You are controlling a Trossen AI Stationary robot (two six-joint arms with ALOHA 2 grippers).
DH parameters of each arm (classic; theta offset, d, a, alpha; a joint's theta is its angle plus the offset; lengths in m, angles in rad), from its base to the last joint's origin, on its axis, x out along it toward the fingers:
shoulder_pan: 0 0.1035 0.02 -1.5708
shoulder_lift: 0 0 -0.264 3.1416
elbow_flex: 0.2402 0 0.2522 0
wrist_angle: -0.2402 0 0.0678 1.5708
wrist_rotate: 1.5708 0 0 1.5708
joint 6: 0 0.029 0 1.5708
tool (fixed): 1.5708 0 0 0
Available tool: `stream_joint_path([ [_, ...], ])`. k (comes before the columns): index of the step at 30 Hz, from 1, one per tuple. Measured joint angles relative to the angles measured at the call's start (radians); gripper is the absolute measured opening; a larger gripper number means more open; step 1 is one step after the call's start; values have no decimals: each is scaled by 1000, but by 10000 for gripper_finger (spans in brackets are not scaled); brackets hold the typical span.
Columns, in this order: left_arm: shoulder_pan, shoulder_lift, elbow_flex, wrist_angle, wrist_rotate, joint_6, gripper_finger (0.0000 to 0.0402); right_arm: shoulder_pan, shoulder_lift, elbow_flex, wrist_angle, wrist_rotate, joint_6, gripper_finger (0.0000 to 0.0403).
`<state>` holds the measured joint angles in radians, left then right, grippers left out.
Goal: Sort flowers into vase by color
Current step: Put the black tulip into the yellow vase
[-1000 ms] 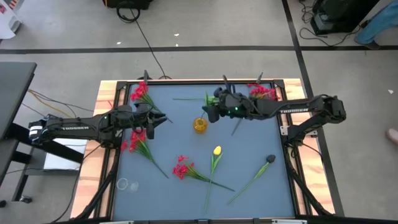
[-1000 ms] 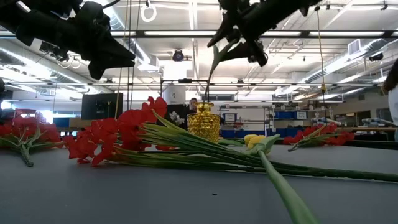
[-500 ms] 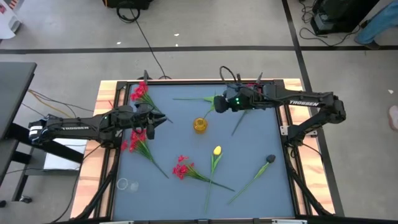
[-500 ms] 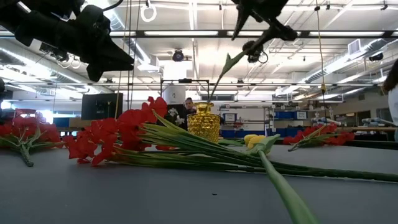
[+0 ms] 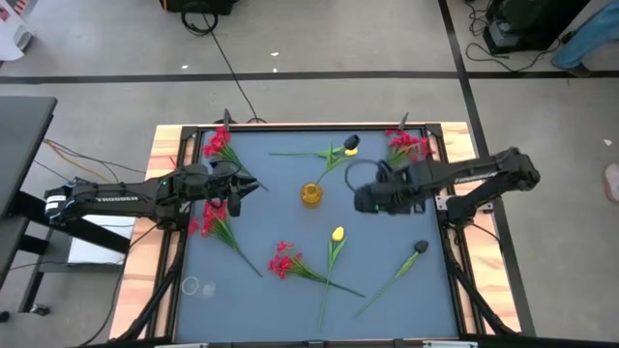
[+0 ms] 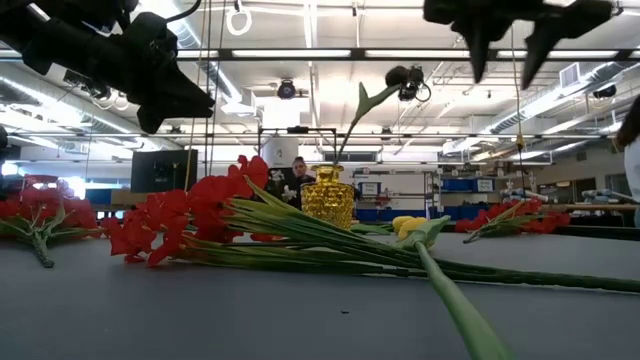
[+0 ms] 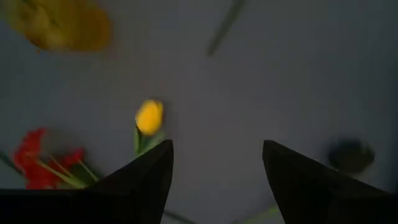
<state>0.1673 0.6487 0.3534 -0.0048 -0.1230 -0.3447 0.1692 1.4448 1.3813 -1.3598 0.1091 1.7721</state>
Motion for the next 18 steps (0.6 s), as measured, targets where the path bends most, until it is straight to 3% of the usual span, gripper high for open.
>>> stream_joint_path([
  [9, 0, 0, 0, -14, -1, 49, 121, 238, 0, -187, 91, -91, 443, 254],
  [12, 14, 0, 0, -50, -15, 102, 121, 260, 8, -250, 111, -167, 483, 250],
  [18, 68, -1, 0, -169, -10, 49, 121, 299, 55, -352, 266, -288, 523, 247],
])
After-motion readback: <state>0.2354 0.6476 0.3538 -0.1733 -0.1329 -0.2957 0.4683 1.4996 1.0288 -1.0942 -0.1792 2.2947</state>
